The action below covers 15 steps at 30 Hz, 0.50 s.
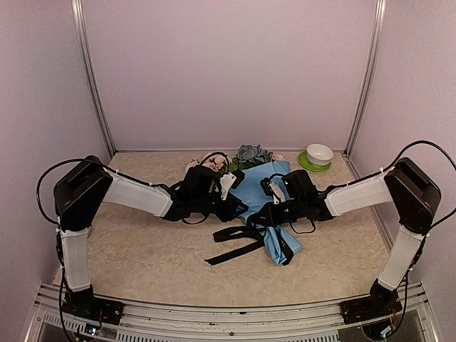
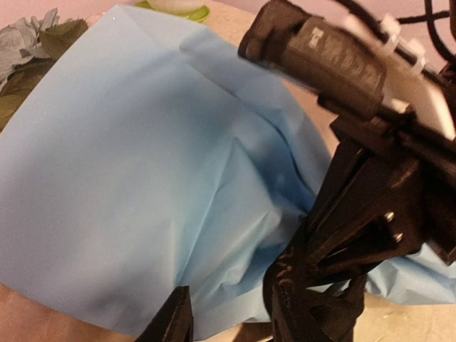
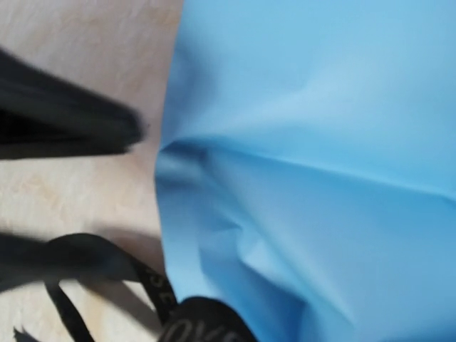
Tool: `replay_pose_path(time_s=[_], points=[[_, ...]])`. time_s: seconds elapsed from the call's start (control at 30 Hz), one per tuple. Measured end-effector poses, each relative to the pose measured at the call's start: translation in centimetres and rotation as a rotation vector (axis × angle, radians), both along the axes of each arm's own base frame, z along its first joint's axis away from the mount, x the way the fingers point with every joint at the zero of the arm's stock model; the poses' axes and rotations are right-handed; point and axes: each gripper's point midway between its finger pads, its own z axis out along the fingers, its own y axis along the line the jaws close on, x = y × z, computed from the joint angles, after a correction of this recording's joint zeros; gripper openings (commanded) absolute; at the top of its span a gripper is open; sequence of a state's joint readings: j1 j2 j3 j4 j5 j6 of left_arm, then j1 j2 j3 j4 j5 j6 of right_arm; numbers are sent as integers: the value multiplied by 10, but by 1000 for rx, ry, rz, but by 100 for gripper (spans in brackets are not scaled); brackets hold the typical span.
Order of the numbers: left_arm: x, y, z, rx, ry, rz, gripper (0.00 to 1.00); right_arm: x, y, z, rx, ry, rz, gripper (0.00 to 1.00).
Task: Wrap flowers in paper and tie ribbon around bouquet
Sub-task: Cross the half-tied ribbon over the folded bouquet.
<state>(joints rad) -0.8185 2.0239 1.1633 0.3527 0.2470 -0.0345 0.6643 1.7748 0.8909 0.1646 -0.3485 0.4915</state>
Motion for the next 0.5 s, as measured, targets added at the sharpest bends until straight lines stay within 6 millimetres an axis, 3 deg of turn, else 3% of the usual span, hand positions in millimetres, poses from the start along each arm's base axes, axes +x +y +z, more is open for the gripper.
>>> replay_pose_path(time_s=[0.1,0.23,0.5], points=[[-6,-12,13,-35,12,-24,45,1,-2,-1,-7,-1,-13,0],[-17,-35,16,-33,23,-67,42,0,-6,1,-10,-4,-33,0],[-19,-39,-16,49,74,-55,32,4,-12,9,-16,-26,-71,0]])
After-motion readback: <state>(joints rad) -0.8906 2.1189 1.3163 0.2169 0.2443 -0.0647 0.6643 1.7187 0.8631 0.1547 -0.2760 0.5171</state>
